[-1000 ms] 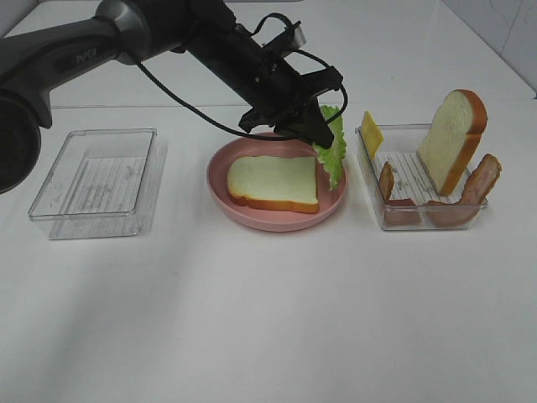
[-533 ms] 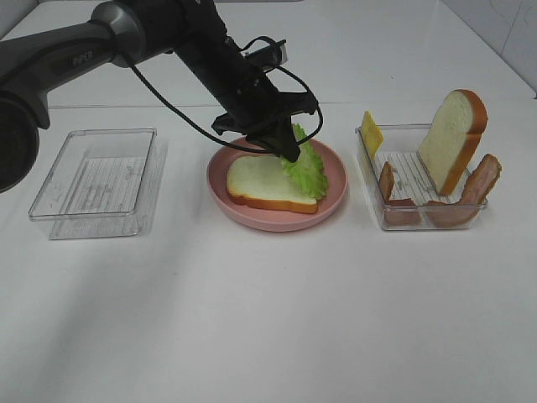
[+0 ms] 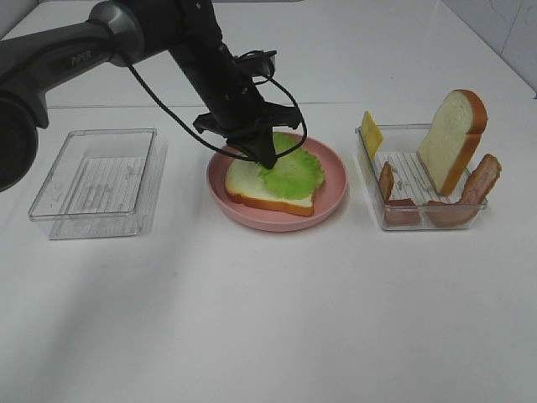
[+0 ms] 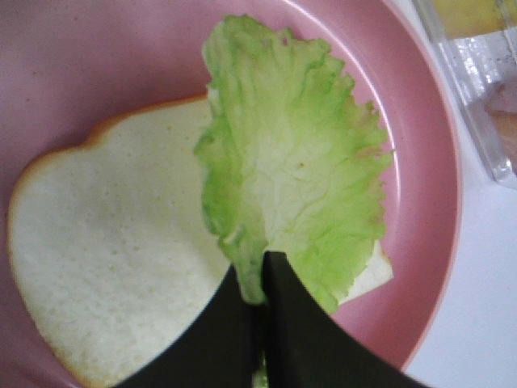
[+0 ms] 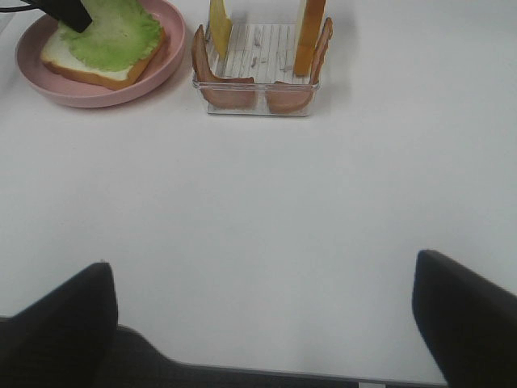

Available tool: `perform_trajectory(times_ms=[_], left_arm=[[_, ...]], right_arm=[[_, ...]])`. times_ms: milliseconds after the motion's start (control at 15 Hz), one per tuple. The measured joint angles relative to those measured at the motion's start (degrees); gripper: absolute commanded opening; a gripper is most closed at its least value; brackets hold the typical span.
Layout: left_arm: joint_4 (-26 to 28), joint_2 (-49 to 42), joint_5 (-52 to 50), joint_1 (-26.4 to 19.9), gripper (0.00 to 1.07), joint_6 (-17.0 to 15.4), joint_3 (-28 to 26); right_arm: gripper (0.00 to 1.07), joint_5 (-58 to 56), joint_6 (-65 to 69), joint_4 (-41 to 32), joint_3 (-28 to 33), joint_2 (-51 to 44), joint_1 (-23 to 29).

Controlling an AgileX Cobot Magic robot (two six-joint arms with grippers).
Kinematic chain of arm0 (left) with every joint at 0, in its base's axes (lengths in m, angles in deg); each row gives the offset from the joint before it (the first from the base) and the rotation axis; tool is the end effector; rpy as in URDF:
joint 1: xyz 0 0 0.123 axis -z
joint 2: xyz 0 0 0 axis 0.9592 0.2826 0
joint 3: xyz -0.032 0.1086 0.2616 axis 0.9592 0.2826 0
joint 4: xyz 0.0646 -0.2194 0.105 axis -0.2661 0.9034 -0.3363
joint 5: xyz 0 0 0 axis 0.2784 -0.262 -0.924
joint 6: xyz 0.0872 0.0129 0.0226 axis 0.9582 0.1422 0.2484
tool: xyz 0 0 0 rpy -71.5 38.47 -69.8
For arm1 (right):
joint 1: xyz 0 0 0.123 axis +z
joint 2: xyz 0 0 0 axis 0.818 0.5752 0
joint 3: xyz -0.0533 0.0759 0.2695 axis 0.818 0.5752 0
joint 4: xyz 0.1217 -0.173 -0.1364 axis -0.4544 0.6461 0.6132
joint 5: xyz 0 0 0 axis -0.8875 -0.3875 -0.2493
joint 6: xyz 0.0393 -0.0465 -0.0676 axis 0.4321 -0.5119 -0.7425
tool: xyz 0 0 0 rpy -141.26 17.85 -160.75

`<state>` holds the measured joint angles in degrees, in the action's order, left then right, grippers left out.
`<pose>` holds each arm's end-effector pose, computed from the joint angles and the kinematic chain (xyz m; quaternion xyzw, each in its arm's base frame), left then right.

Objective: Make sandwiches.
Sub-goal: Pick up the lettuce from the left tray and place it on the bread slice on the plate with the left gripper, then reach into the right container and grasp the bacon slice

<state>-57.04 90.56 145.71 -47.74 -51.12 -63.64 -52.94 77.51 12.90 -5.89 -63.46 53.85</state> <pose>0.4708 -0.2629 0.1418 0.2233 0.9489 -0.2021 0.0944 -0.0034 0.0080 0.2621 -0.0485 0.8731 0.0135 0.4850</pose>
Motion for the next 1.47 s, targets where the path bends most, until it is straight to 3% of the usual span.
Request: perform_trajectory(times_ms=[200,267,333,400,467,600,800,867,1067,1133,1333,1400,1467], left_arm=[[-1.20,0.00,0.52,0.00,0.00,-0.92,0.00],[-1.49,0.00,0.52,-0.06,0.06,-1.26,0.00],[-1.60,0.00,0.52,-0.06,0.21,-1.43,0.00],[-1.66,0.00,0.57,-0.06,0.44,-1.55,-0.23],[-1.83,0.00,0.63,-0.06,0.56,-1.83,-0.29],[-4.93,-1.95,1.03,-0.06,1.02,-4.24,-0.29],[-10.54,-7.16,1.38,-0.06,1.02,-6.76,-0.34],[-16.21,-10.83,1.49,-0.29,1.02,-9.51,-0.40],[-18.96,-13.64,1.60,-2.41,1.02,-7.96,-0.40],[-19.94,-16.67,1.60,-9.00,1.02,-5.79,0.80],[-20.28,-20.57,1.60,-20.63,1.02,-2.46,4.13],[-19.71,-23.03,1.60,-24.01,1.02,-1.20,6.93],[-19.60,-24.06,1.60,-24.41,1.02,-0.97,8.08]], right_arm=[[0.96,0.00,0.00,0.00,0.00,0.00,0.00],[0.96,0.00,0.00,0.00,0.00,0.00,0.00],[0.96,0.00,0.00,0.00,0.00,0.00,0.00],[0.96,0.00,0.00,0.00,0.00,0.00,0.00],[0.96,0.00,0.00,0.00,0.00,0.00,0.00],[0.96,0.00,0.00,0.00,0.00,0.00,0.00],[0.96,0.00,0.00,0.00,0.00,0.00,0.00],[0.96,0.00,0.00,0.00,0.00,0.00,0.00],[0.96,0.00,0.00,0.00,0.00,0.00,0.00],[0.96,0.00,0.00,0.00,0.00,0.00,0.00],[0.96,0.00,0.00,0.00,0.00,0.00,0.00],[0.96,0.00,0.00,0.00,0.00,0.00,0.00],[0.96,0.00,0.00,0.00,0.00,0.00,0.00]])
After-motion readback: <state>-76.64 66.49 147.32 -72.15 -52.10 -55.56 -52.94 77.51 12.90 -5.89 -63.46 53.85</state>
